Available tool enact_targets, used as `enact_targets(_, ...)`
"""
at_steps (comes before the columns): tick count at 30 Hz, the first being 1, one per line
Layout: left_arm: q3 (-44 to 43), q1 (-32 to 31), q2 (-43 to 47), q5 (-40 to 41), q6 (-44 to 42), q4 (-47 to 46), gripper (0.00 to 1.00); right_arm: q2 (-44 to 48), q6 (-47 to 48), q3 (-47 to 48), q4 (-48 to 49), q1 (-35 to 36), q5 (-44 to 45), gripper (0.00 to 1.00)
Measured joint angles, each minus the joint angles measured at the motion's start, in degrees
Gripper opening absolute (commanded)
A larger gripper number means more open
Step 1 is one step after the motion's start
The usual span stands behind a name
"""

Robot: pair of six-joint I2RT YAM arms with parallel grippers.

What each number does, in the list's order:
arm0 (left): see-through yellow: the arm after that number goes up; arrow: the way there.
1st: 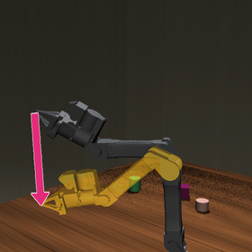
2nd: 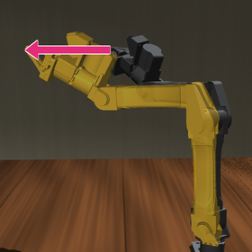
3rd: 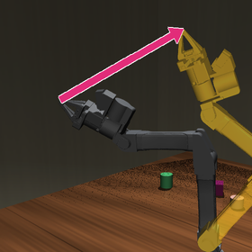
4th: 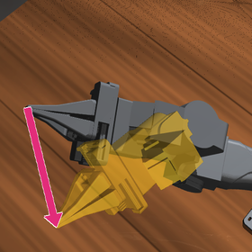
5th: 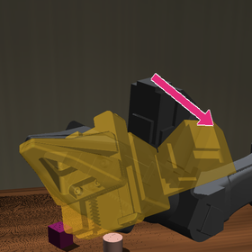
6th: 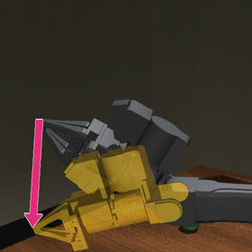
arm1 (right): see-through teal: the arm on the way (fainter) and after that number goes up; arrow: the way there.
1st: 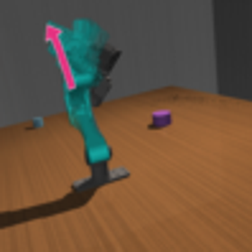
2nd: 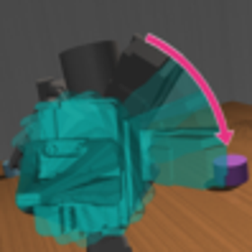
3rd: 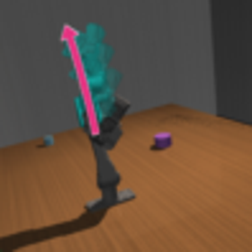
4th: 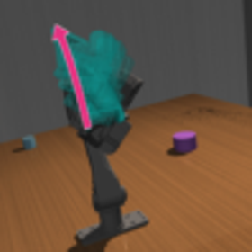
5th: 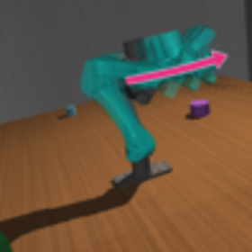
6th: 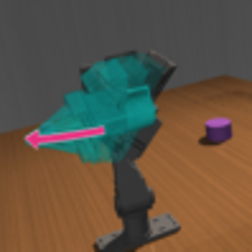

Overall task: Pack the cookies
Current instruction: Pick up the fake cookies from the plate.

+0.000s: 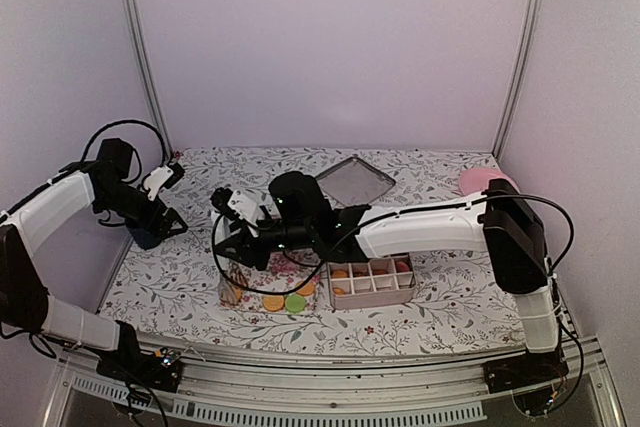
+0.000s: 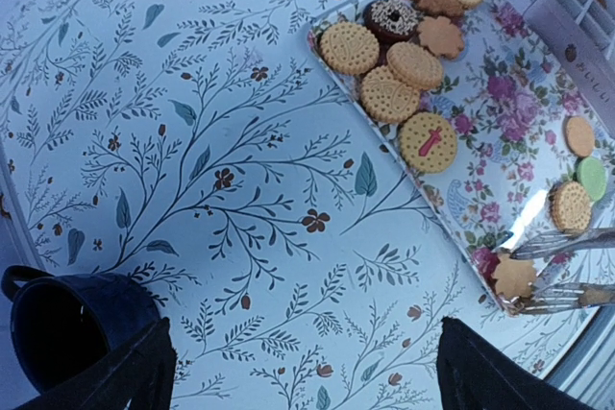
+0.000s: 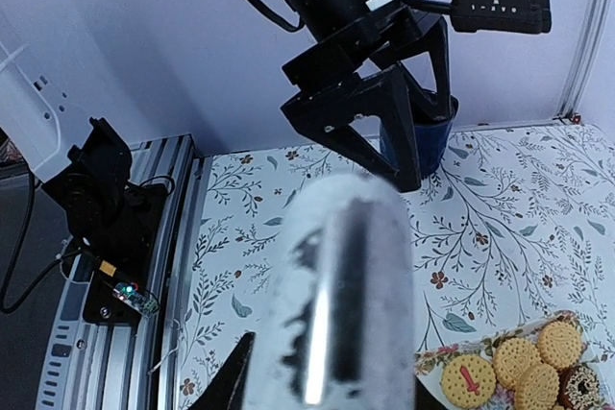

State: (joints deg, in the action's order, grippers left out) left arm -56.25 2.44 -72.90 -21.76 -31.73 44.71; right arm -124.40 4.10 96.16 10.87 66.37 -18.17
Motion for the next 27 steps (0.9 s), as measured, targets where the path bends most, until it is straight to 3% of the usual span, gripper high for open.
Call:
enact_targets(14,0.13,0.00,0.00,0.42,-0.04,0.00,0.95,-3.19,-0.17,0.07,2.38,0.00,-0.37,0.40)
enact_targets(17,0.17,0.00,0.00,0.42,-0.07,-0.02,0.95,-3.19,-0.11,0.07,2.45,0.00,-0.33,0.33)
enact_targets(23,0.28,0.00,-0.02,0.44,-0.13,-0.04,0.95,-3.19,0.26,0.33,3.02,0.00,0.85,0.03)
enact_targets(27,0.48,0.00,-0.02,0.44,-0.22,0.00,0.94,-3.15,0.02,0.33,2.86,-0.04,2.08,0.00)
